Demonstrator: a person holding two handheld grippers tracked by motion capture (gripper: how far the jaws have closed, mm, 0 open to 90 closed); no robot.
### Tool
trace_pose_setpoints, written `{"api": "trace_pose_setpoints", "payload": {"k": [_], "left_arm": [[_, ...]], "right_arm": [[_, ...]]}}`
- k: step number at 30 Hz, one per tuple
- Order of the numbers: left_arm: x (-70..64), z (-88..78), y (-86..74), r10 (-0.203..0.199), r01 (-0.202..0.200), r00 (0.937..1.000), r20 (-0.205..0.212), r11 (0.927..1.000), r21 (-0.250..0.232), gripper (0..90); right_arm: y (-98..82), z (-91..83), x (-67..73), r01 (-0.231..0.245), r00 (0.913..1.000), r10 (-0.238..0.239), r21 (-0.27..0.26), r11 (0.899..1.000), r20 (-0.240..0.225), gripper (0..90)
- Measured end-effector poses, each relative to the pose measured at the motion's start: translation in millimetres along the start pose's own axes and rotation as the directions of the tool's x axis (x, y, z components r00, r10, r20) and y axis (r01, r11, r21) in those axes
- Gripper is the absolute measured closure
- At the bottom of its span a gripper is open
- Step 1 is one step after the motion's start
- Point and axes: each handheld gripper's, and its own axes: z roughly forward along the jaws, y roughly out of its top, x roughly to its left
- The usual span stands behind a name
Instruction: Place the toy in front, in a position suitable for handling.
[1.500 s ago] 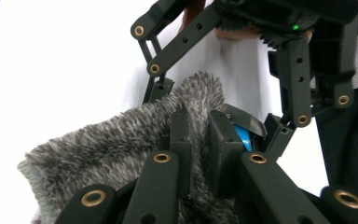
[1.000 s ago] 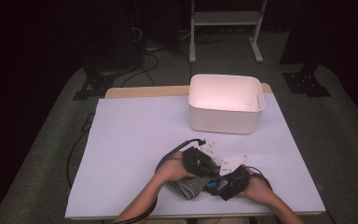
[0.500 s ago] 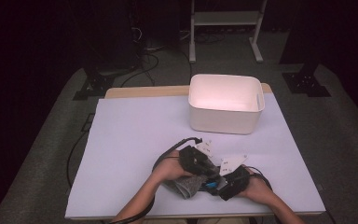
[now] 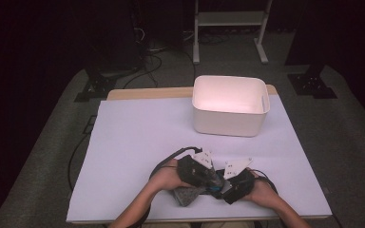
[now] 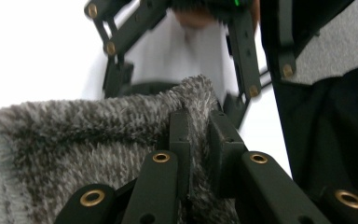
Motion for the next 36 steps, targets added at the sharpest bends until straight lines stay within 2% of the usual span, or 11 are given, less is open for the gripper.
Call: {"api": "trace_pose_setpoints", "payload": {"k": [3, 8, 10, 14, 18, 22, 25, 28, 30, 31, 36], "left_arm": [[0.0, -9.6, -8.6, -0.018, 0.018, 0.9998, -0.008, 0.9998, -0.009, 81.3], [-0.6, -26.6, -26.1, -0.041, 0.042, 0.9982, -0.043, 0.9990, 0.017, 81.2], [-0.2, -32.0, -37.4, -0.058, 0.060, 0.9964, -0.062, 0.9976, 0.034, 80.9], [-0.3, -42.7, -61.2, -0.105, 0.108, 0.9915, -0.076, 0.9936, 0.034, 80.9], [-2.0, -49.3, -75.2, -0.134, 0.137, 0.9875, -0.082, 0.9901, 0.030, 80.9], [-3.8, -47.5, -77.5, -0.138, 0.139, 0.9883, -0.065, 0.9902, 0.010, 80.9], [-4.9, -46.8, -74.7, -0.133, 0.134, 0.9890, -0.066, 0.9909, 0.017, 80.5], [-4.2, -45.1, -70.0, -0.123, 0.124, 0.9905, -0.062, 0.9919, 0.027, 80.5], [-2.9, -43.7, -67.2, -0.120, 0.122, 0.9910, -0.060, 0.9921, 0.030, 80.5], [-2.6, -42.0, -66.2, -0.121, 0.123, 0.9911, -0.056, 0.9918, 0.035, 80.5], [-2.6, -41.0, -65.7, -0.116, 0.119, 0.9917, -0.056, 0.9914, 0.055, 80.8]], "right_arm": [[0.1, 0.1, 0.2, -0.004, 1.0000, 0.004, 0.000, 1.000, 0.000, 21.7], [0.2, -0.2, 0.0, -0.005, 1.0000, 0.005, 0.002, 1.000, -0.002, 21.7], [-0.1, 0.1, -0.8, 0.008, 1.0000, -0.008, 0.000, 1.000, -0.003, 21.7], [0.4, 0.1, -0.6, 0.004, 1.0000, -0.004, 0.003, 1.000, -0.003, 21.7], [1.2, 0.4, -1.1, 0.009, 1.0000, -0.009, 0.007, 1.000, -0.005, 21.5], [3.7, 0.4, -1.3, 0.001, 1.0000, -0.001, 0.026, 1.000, -0.006, 21.0], [6.4, 0.1, -2.0, -0.008, 0.9998, 0.009, 0.048, 0.999, -0.015, 19.0], [9.2, -1.3, -5.4, -0.041, 0.9981, 0.044, 0.067, 0.997, -0.042, 16.6], [9.5, -2.1, -6.5, -0.051, 0.9974, 0.054, 0.066, 0.996, -0.048, 16.6], [10.0, -3.1, -7.1, -0.073, 0.9952, 0.077, 0.061, 0.995, -0.060, 16.6], [13.7, -7.1, -11.3, -0.101, 0.9904, 0.106, 0.059, 0.993, -0.089, 16.8]]}}
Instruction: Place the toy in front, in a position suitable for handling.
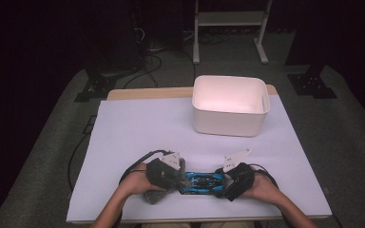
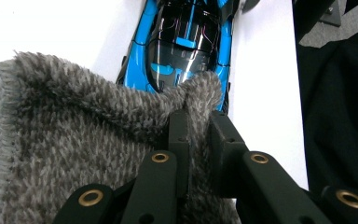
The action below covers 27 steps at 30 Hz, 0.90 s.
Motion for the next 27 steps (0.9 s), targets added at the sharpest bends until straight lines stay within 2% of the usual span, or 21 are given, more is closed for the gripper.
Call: {"api": "trace_pose_setpoints", "payload": {"k": [6, 12, 15, 18, 21, 23, 27], "left_arm": [[-0.6, 0.1, -2.4, -0.005, 0.005, 1.0000, 0.005, 1.0000, -0.001, 80.9], [-0.4, -0.7, -2.4, -0.007, 0.007, 0.9999, 0.008, 1.0000, 0.004, 80.7], [0.4, -2.4, -0.8, -0.007, 0.007, 0.9999, 0.009, 0.9999, 0.009, 80.7], [3.8, -5.8, 0.2, -0.021, 0.022, 0.9996, 0.018, 0.9995, -0.025, 80.7], [8.7, -9.6, 3.7, -0.037, 0.037, 0.9992, 0.017, 0.9979, -0.054, 80.7], [11.7, -11.1, 7.8, -0.052, 0.052, 0.9987, 0.004, 0.9957, -0.076, 80.5], [19.3, -9.9, 17.3, -0.077, 0.077, 0.9970, -0.007, 0.9942, -0.075, 78.7]], "right_arm": [[9.8, -6.5, -8.5, -0.030, 0.9995, 0.029, -0.035, 0.999, -0.011, 18.4], [11.4, -1.5, -17.1, -0.063, 0.9975, 0.062, -0.010, 0.998, -0.033, 25.4], [9.2, 0.6, -22.4, -0.117, 0.9898, 0.116, -0.006, 0.993, -0.083, 27.7], [5.4, 1.7, -26.3, -0.160, 0.9785, 0.156, -0.013, 0.987, -0.134, 32.1], [3.2, 2.7, -26.5, -0.185, 0.9738, 0.180, -0.025, 0.982, -0.139, 31.9], [2.7, 2.8, -25.3, -0.187, 0.9743, 0.181, -0.031, 0.982, -0.134, 31.9], [4.2, 0.9, -17.6, -0.128, 0.9883, 0.123, -0.052, 0.990, -0.090, 34.5]]}}
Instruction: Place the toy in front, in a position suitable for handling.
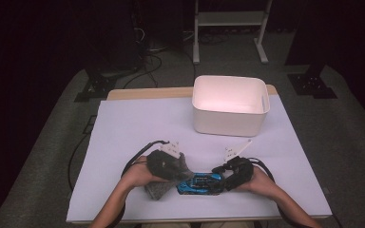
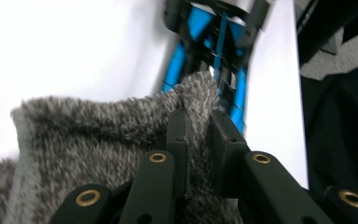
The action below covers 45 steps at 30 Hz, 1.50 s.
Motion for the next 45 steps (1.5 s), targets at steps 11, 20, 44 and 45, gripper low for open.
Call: {"api": "trace_pose_setpoints", "payload": {"k": [11, 20, 44, 45], "left_arm": [[18.2, 8.1, 13.8, -0.076, 0.074, 0.9959, 0.049, 0.9966, 0.036, 62.9], [21.2, 18.6, 18.5, -0.110, 0.101, 0.9874, 0.114, 0.9915, 0.082, 61.7], [-36.5, -7.7, 11.2, 0.085, -0.085, 0.9961, 0.020, 0.9963, -0.007, 68.7], [-37.7, -8.5, 11.2, 0.093, -0.093, 0.9953, 0.025, 0.9956, -0.006, 68.8]], "right_arm": [[-1.5, -0.7, 23.8, 0.152, 0.9825, -0.148, -0.029, 0.988, 0.114, 35.3], [-6.7, -3.0, 33.8, 0.249, 0.9569, -0.238, -0.045, 0.967, 0.166, 35.9], [7.8, 4.1, 36.3, 0.219, 0.9752, -0.220, 0.026, 0.975, 0.023, 30.4], [8.5, 6.2, 37.7, 0.217, 0.9760, -0.218, 0.033, 0.976, 0.010, 31.1]]}}
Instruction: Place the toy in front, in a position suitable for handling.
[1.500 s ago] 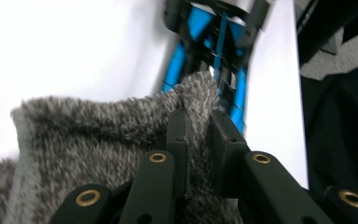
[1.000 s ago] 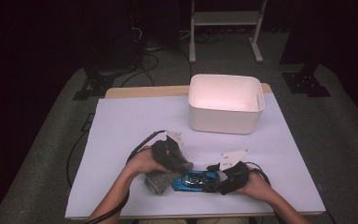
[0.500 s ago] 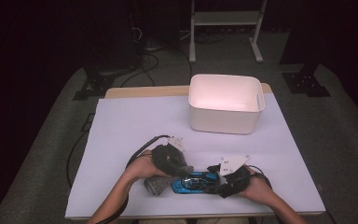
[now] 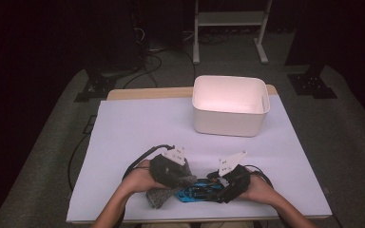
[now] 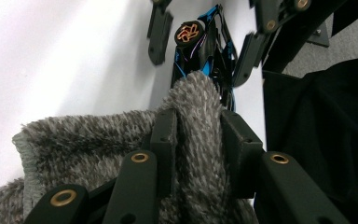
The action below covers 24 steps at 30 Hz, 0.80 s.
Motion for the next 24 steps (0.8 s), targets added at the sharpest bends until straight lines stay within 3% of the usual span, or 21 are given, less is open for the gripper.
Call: {"api": "trace_pose_setpoints", "payload": {"k": [8, 16, 19, 24], "left_arm": [[-7.8, -2.7, -0.7, 0.020, -0.020, 0.9995, 0.025, 0.9997, -0.013, 70.8], [-10.6, -4.0, -2.9, 0.016, -0.014, 0.9981, 0.060, 0.9994, -0.031, 74.5], [-11.6, -5.2, -3.2, 0.026, -0.024, 0.9970, 0.072, 0.9992, -0.032, 75.4], [-8.8, -10.9, -2.0, 0.029, -0.028, 0.9991, 0.030, 0.9988, -0.039, 78.3]], "right_arm": [[5.6, 9.8, 5.3, 0.030, 0.9965, -0.028, 0.019, 0.999, -0.079, 40.8], [7.7, 17.2, 11.3, 0.070, 0.9903, -0.064, 0.044, 0.997, -0.123, 52.8], [6.0, 17.1, 16.4, 0.105, 0.9890, -0.101, 0.034, 0.994, -0.109, 54.9], [6.2, 18.5, 18.0, 0.115, 0.9920, -0.114, 0.019, 0.993, -0.054, 55.3]]}}
